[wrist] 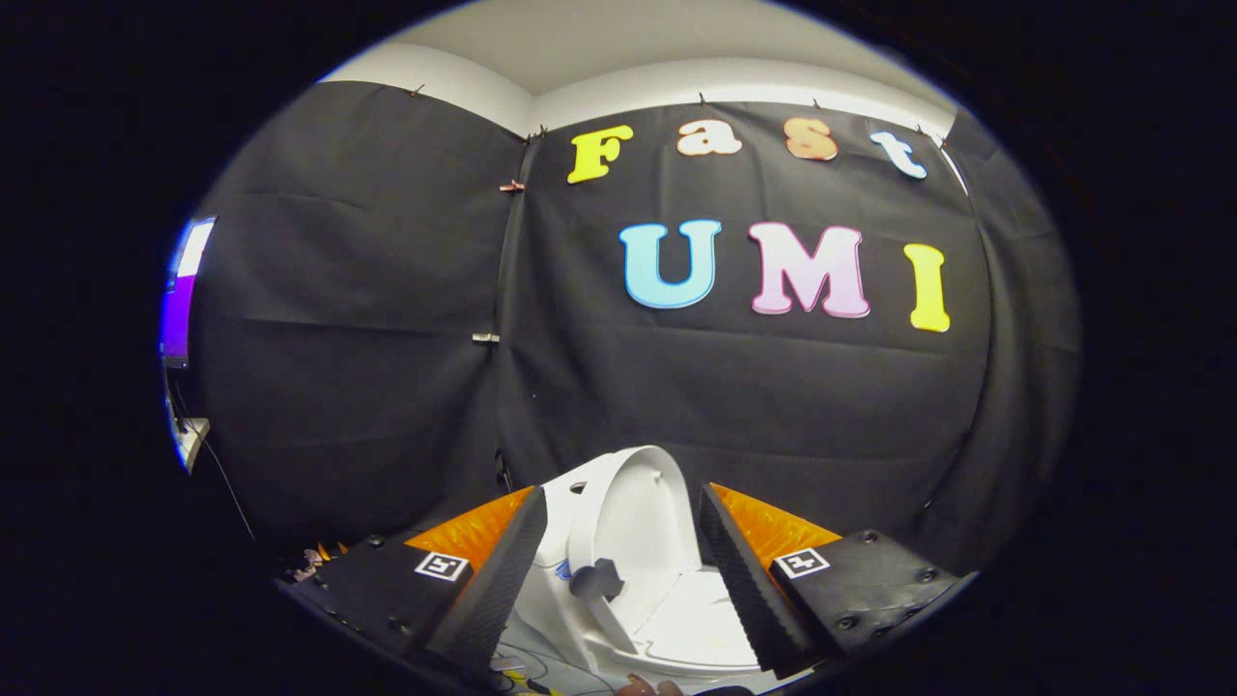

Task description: Open the toilet lid.

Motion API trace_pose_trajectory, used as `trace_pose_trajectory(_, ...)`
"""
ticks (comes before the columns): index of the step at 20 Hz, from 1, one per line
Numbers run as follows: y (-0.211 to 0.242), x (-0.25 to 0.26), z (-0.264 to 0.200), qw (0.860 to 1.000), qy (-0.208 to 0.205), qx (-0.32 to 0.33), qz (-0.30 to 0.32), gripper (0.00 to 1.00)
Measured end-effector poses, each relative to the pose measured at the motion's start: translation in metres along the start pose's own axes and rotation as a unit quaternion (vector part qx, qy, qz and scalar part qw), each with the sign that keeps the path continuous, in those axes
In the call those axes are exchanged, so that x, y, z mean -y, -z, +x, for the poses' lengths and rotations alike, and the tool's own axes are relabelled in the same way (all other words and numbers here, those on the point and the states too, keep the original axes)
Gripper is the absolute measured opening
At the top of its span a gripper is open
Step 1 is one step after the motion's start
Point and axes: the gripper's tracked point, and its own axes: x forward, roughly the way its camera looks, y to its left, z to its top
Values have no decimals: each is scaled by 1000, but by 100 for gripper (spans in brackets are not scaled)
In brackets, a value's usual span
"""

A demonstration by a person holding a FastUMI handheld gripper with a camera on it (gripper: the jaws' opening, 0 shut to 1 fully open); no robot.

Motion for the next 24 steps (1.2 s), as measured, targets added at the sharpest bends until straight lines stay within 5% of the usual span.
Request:
trace_pose_trajectory(10, -59, 84, -70, 995, 63, 75, 19, 99)
trace_pose_trajectory(24, -67, 144, -119, 987, 124, 99, 14, 98)
